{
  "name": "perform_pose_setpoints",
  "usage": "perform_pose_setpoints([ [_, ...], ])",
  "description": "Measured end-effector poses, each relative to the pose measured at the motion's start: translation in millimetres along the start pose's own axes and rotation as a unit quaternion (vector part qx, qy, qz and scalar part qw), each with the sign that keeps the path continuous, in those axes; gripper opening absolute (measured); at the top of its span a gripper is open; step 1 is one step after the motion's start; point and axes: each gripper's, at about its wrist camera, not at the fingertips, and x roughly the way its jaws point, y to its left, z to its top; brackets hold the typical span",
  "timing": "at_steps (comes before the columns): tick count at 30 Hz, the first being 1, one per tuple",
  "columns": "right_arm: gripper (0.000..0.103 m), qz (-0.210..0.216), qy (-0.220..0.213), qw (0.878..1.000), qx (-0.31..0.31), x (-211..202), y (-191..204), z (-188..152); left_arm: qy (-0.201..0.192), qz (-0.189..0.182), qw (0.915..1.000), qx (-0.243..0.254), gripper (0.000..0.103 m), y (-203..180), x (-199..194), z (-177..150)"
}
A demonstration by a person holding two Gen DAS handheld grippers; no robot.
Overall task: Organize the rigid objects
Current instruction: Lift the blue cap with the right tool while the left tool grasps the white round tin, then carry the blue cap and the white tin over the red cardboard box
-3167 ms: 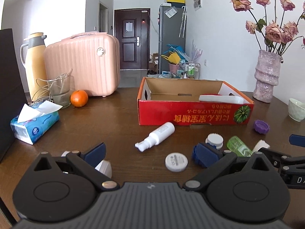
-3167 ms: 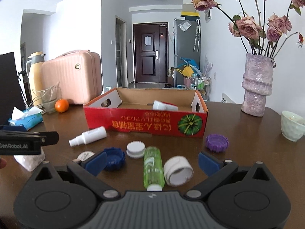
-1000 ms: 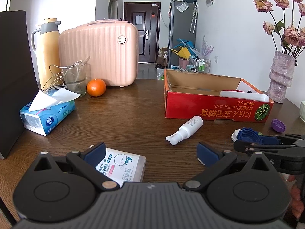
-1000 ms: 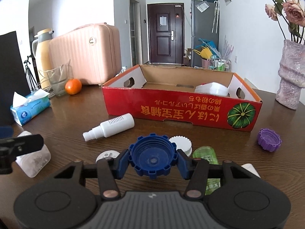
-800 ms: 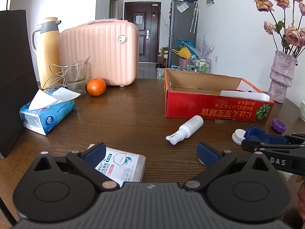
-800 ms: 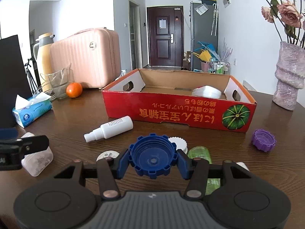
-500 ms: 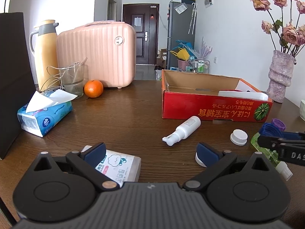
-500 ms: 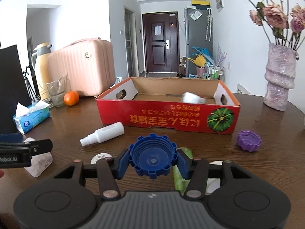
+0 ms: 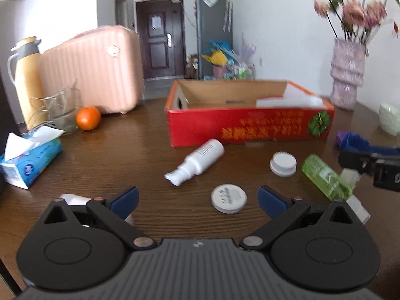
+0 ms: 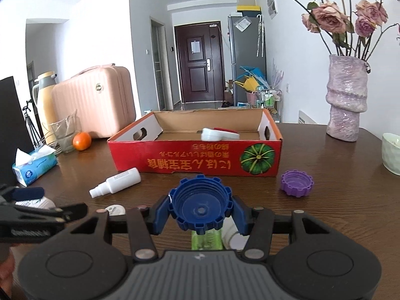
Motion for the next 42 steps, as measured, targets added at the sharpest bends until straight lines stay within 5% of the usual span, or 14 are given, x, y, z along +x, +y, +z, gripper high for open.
perform_pose_setpoints([
  [12, 0.052, -0.004, -0.003, 1.000, 0.004, -3, -6, 0, 0.069, -0.011, 0.9976, -0.003, 0.101, -20, 51, 4],
  [19, 0.052, -0.010, 0.002, 1.000, 0.000, 0, -3, -2, 0.084, -0.030, 0.9960, -0.005, 0.076, -19, 61, 5],
  [23, 0.052, -0.013, 0.004, 1.000, -0.003, 2, -1, -3, 0.076, -0.041, 0.9962, -0.001, 0.040, -19, 57, 6],
  [26, 0.052, -0.015, 0.004, 1.000, -0.005, 2, 0, -4, 0.074, -0.042, 0.9963, 0.000, 0.041, -20, 55, 6],
  [42, 0.052, -0.009, -0.005, 1.000, -0.007, -2, 0, -3, -0.070, -0.044, 0.9965, -0.017, 0.040, -19, -30, 21],
])
